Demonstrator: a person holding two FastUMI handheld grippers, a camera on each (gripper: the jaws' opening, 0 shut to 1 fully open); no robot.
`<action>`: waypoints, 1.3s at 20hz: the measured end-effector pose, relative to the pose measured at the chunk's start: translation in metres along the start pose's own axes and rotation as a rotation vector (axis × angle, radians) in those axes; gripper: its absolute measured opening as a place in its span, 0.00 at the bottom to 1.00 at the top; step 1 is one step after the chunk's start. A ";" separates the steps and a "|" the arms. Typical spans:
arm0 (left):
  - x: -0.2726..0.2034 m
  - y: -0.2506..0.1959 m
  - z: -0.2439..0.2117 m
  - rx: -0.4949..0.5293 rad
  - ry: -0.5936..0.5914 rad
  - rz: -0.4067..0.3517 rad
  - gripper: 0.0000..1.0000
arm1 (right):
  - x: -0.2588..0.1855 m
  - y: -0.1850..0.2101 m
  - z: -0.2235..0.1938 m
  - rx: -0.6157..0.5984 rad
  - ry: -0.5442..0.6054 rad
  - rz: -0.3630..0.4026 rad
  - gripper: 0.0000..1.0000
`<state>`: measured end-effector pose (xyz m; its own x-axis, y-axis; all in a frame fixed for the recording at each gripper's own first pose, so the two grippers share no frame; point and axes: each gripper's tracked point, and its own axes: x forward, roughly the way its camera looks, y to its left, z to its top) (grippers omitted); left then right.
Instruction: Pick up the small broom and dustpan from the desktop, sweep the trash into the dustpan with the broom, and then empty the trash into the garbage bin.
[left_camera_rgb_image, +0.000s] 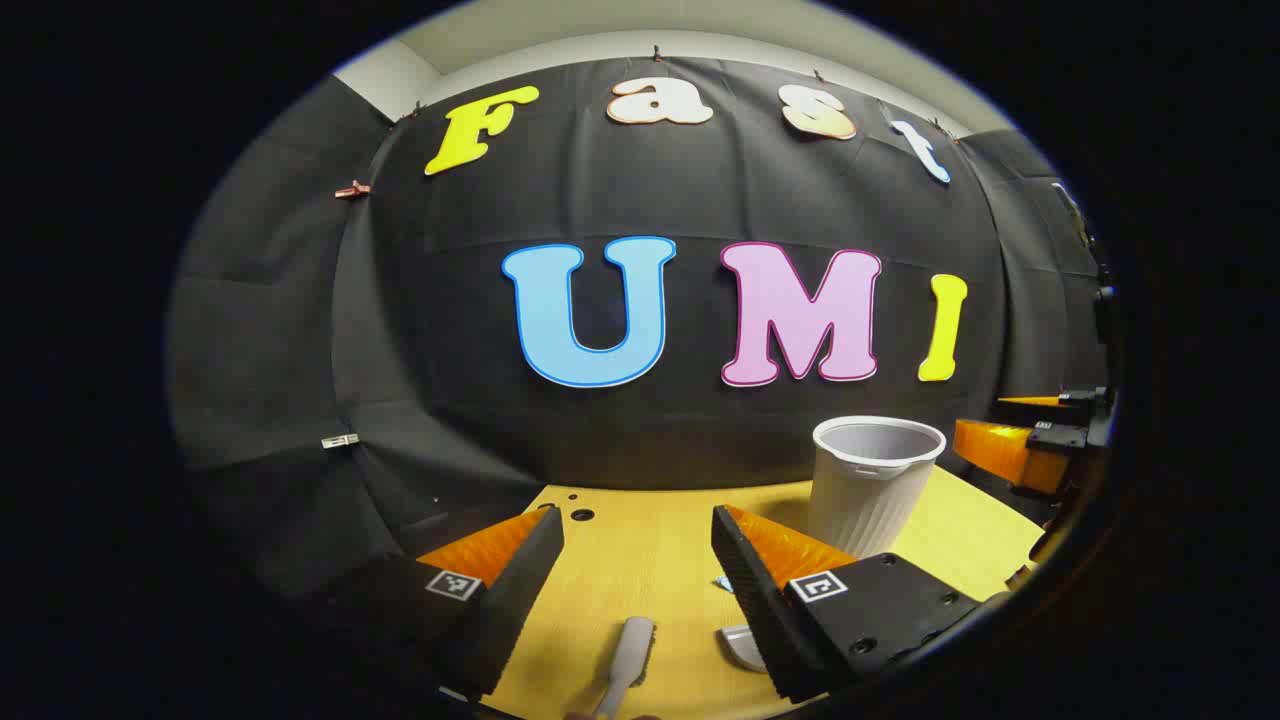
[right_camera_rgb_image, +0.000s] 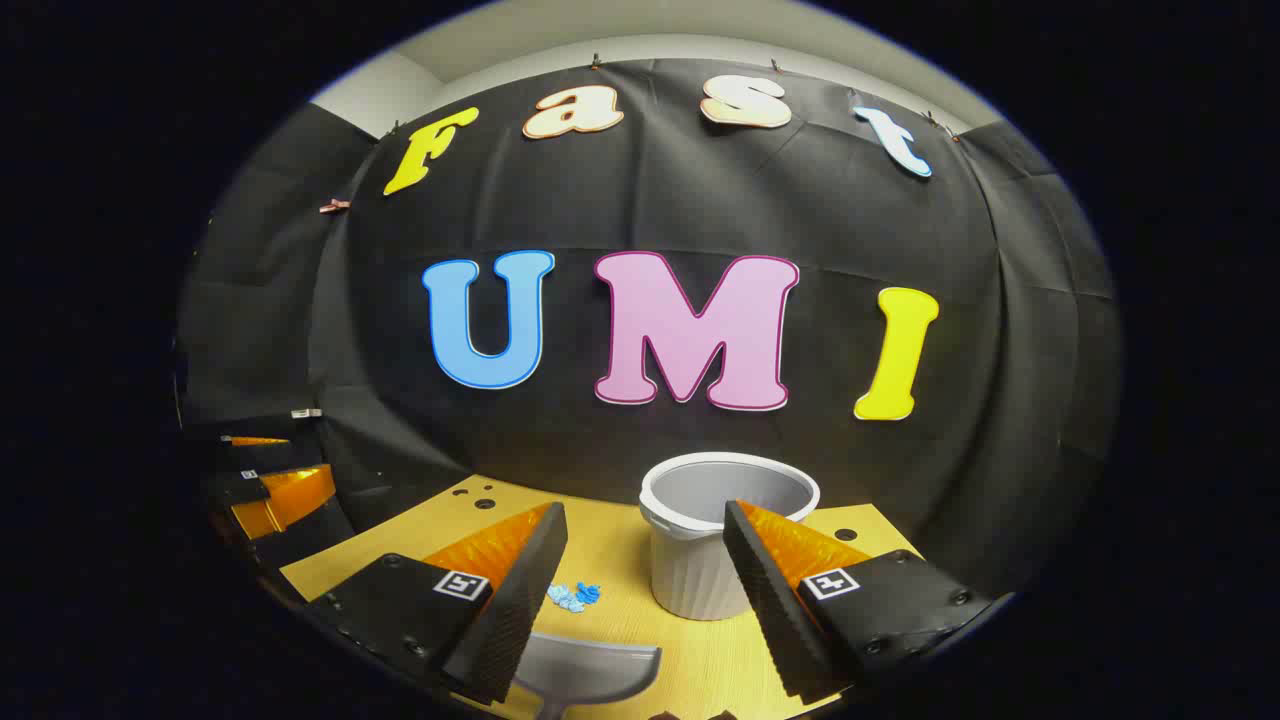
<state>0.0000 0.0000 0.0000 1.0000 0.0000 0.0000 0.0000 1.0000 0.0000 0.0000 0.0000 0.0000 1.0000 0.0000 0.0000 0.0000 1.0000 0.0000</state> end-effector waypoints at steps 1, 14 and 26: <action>0.001 -0.002 0.000 0.001 0.003 0.002 0.96 | -0.001 -0.001 -0.005 0.002 0.013 0.011 0.97; 0.003 -0.014 -0.037 -0.004 0.109 -0.121 0.96 | -0.018 0.003 -0.037 0.028 0.106 -0.027 0.98; 0.017 0.012 -0.130 -0.009 0.412 -0.161 0.96 | -0.008 0.016 -0.066 0.033 0.206 -0.017 0.98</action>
<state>0.0168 0.0123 -0.1304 0.9036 -0.1579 -0.3981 0.1542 0.9872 -0.0415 -0.0082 0.0162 -0.0655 0.9788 -0.0132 -0.2045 0.0200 0.9993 0.0311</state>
